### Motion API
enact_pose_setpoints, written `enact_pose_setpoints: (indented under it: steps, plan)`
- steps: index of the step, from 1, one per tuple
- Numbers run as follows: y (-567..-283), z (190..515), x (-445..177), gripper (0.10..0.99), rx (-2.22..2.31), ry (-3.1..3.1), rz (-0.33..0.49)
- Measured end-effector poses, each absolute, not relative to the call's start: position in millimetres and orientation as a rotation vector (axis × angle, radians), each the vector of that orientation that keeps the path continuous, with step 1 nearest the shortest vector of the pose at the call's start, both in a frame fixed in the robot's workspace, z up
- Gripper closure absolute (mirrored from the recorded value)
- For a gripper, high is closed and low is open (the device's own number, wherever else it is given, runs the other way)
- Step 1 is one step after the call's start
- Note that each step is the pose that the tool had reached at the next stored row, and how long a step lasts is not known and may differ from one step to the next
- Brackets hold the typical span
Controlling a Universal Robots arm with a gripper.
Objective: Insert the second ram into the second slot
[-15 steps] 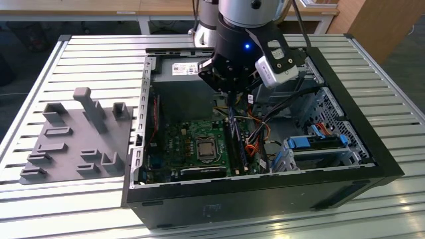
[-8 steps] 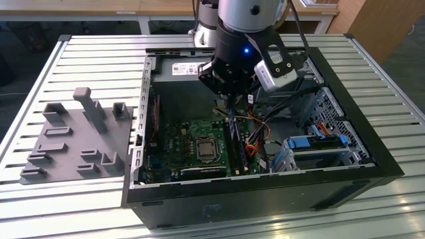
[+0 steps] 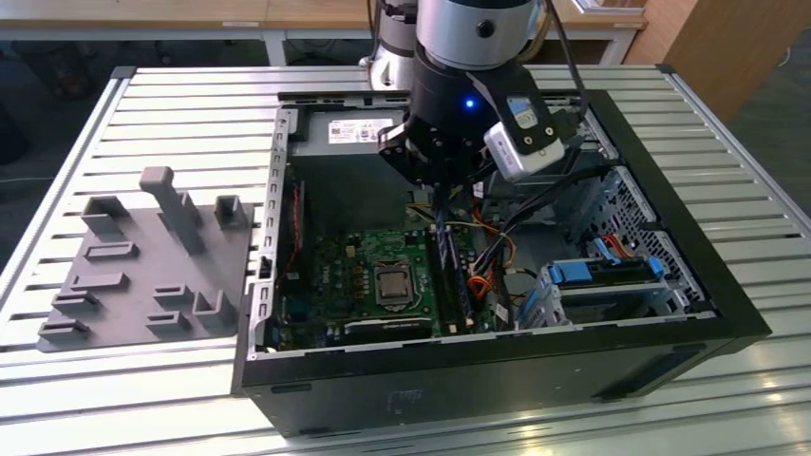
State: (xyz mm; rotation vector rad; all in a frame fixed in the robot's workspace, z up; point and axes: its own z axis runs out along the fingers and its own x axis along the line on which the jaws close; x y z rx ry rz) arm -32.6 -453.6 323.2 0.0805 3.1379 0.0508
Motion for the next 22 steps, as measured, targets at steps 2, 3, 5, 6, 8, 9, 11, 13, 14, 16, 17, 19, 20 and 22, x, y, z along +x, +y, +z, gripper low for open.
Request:
enact_pose_setpoints:
  steps: [2, 3, 5, 6, 8, 9, 11, 13, 14, 16, 17, 19, 20, 22]
  plan:
    - [-453.6, 322.4, -32.5, 0.969, 0.08, 3.138, 0.051]
    - [-453.6, 322.0, -32.5, 0.969, 0.08, 3.138, 0.051]
    - [-453.6, 321.1, -32.4, 0.969, 0.08, 3.138, 0.051]
    - [-453.6, 320.5, -32.4, 0.969, 0.08, 3.138, 0.051]
    - [-453.7, 319.1, -32.4, 0.969, 0.08, 3.138, 0.051]
    - [-453.6, 318.3, -32.4, 0.969, 0.08, 3.138, 0.051]
    - [-453.6, 316.8, -32.4, 0.969, 0.08, 3.138, 0.051]
    - [-453.6, 315.4, -32.4, 0.969, 0.08, 3.138, 0.051]
    - [-453.6, 314.6, -32.4, 0.969, 0.08, 3.138, 0.051]
    - [-453.6, 313.2, -32.4, 0.969, 0.08, 3.138, 0.051]
    - [-453.6, 312.5, -32.4, 0.969, 0.08, 3.138, 0.051]
    - [-453.6, 310.9, -32.4, 0.969, 0.08, 3.138, 0.051]
    - [-453.6, 309.8, -32.4, 0.969, 0.08, 3.138, 0.051]
    - [-453.6, 307.3, -32.4, 0.969, 0.08, 3.138, 0.051]
